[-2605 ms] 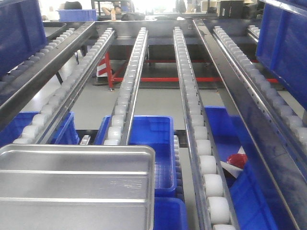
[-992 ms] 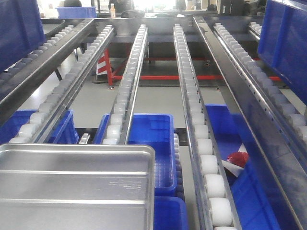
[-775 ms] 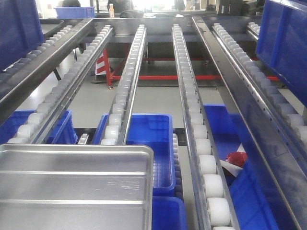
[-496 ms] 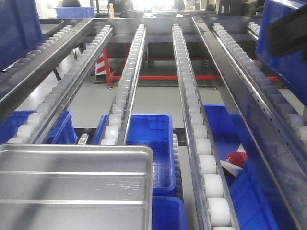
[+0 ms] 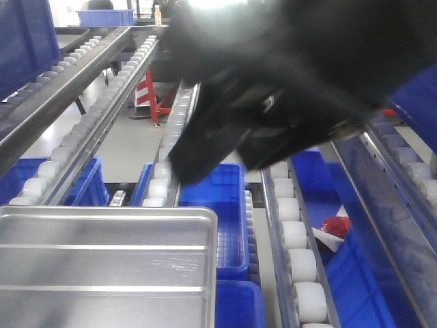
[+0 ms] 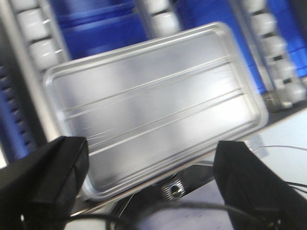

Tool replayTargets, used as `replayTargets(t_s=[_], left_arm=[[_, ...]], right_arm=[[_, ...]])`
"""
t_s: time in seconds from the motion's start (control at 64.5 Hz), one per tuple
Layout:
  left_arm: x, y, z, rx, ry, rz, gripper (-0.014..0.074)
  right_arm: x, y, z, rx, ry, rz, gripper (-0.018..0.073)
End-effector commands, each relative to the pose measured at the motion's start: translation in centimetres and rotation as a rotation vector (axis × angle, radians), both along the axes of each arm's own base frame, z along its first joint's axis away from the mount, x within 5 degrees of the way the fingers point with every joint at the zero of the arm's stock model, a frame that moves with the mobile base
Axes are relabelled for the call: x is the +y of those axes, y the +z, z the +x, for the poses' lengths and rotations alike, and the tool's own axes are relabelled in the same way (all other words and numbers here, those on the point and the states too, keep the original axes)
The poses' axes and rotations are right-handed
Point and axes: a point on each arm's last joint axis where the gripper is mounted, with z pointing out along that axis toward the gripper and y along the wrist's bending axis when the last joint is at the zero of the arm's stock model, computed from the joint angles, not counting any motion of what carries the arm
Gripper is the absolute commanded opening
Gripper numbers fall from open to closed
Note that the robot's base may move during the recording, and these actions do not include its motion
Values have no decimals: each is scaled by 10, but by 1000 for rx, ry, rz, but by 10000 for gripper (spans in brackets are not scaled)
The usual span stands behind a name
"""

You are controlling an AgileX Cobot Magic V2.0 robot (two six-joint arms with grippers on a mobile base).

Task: Grab silver tray and stack on right shelf
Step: 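Lower both grippers onto the near and far edges of the silver tray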

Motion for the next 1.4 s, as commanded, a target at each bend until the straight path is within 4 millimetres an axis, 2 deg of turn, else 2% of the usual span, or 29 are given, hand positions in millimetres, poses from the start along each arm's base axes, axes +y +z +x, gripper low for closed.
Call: replayTargets(t_s=[0.0, 0.124, 0.248, 0.403, 0.589, 0.744, 0.946, 1.132, 1.38], left_arm=[[5, 8, 11, -36, 69, -6, 442], [14, 0, 23, -1, 145, 43, 442], [15, -7, 31, 46, 167, 68, 442], [16, -11, 46, 130, 197, 132, 442], [11, -5, 69, 215, 223, 132, 442], [5, -13, 86, 308, 230, 142, 442], [-13, -29, 92, 373, 213, 188, 442], [-23, -33, 96, 287, 273, 177, 377], [-25, -44, 95, 258, 284, 132, 349]], right_arm=[[16, 9, 13, 43, -39, 17, 464], [29, -1, 30, 159, -144, -34, 464], [34, -8, 41, 180, -254, -43, 464], [32, -17, 49, 180, -378, -62, 464], [28, -21, 55, 167, -441, -85, 464], [28, -30, 60, 197, -475, -95, 464], [32, -42, 61, 238, -484, -105, 464], [34, -45, 61, 245, -485, -98, 464], [38, -45, 63, 234, -474, -60, 464]])
